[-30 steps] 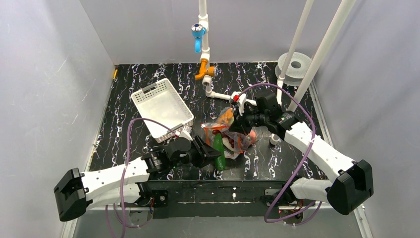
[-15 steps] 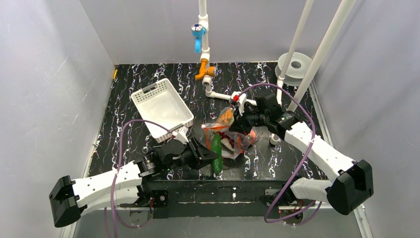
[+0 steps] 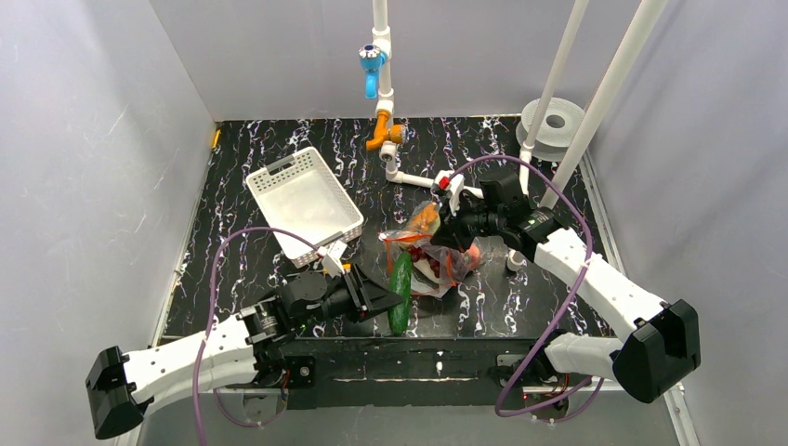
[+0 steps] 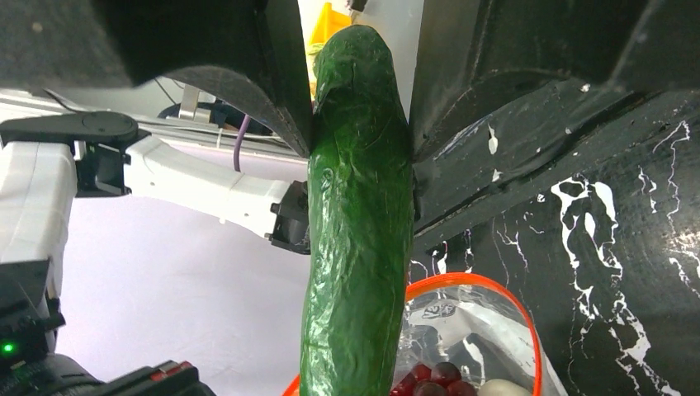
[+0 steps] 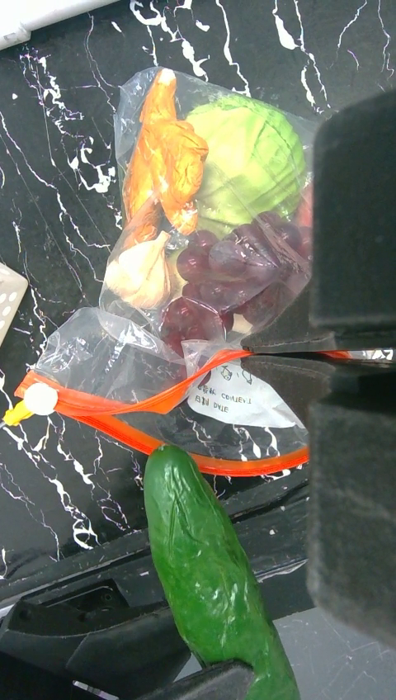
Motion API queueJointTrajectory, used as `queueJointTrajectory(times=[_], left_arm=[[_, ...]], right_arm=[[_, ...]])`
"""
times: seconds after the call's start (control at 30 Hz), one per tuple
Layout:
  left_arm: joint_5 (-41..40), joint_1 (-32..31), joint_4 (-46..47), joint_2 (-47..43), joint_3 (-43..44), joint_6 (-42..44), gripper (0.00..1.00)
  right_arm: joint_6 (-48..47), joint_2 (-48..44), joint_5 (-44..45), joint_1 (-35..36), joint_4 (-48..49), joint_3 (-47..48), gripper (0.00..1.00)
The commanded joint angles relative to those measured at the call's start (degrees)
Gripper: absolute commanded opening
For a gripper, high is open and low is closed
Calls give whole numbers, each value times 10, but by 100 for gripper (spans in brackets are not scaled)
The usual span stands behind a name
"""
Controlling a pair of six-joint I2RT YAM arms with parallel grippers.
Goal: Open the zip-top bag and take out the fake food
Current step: Place the fake vegetable in the bin.
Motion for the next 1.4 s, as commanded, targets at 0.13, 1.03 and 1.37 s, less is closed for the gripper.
queueJointTrajectory(times=[0.13, 1.03, 1.37], left_arm=[[17, 24, 90, -56, -54, 76, 0], [72, 244, 232, -112, -109, 447, 0], [51, 340, 238, -27, -73, 424, 0]], right_arm=[[-11, -17, -8, -7, 17, -4, 1], [-14, -23, -16, -11, 22, -12, 1], [-16, -22, -17, -11, 22, -13, 1]])
